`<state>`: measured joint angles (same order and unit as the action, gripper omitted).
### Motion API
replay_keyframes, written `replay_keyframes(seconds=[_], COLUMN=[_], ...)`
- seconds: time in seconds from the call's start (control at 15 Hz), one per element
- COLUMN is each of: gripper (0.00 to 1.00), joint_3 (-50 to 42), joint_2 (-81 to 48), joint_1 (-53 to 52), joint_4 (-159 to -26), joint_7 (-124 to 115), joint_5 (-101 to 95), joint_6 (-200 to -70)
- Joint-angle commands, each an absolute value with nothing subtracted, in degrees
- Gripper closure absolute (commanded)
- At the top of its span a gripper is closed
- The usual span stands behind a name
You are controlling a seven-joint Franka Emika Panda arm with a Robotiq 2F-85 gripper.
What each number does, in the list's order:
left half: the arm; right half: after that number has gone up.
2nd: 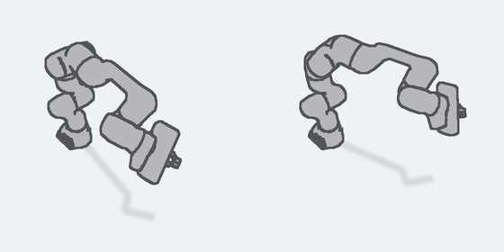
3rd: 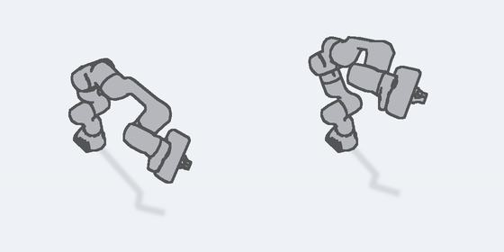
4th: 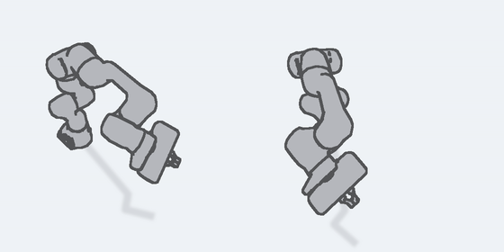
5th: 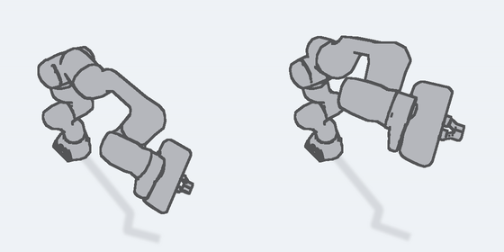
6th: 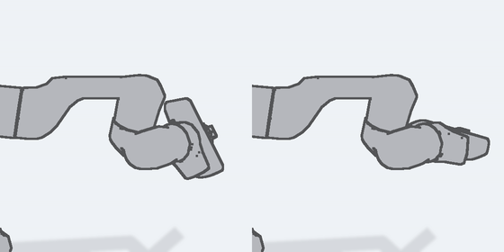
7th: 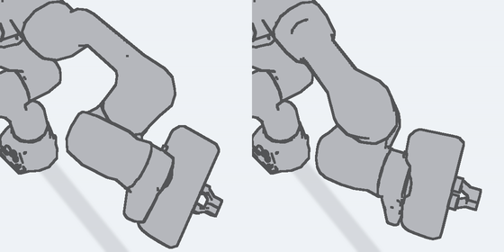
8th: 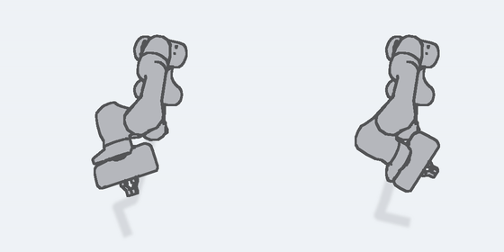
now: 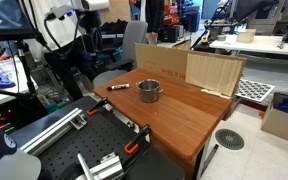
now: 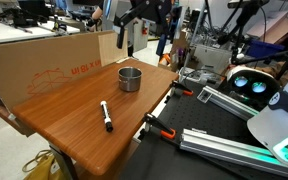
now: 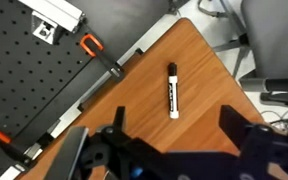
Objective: Pick up the marker from the table and put it in the silver bowl
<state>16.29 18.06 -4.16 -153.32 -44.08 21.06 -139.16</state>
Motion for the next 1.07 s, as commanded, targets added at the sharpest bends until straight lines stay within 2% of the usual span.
replay_keyframes(seconds=[0.0,0.4,1.0], gripper=[0.00,0.00,0.00], joint_3=[17.17,13.23,2.54], joint_2=[8.07,-7.23,-24.67], joint_1=[-3.58,-6.77,-18.75], joint_4=[-148.91,-141.00,-127.68], joint_7=[-50.45,-63.27,-76.16], joint_5=[17.00,4.21,-7.23], joint_6=[-143.93,-146.57,-145.14])
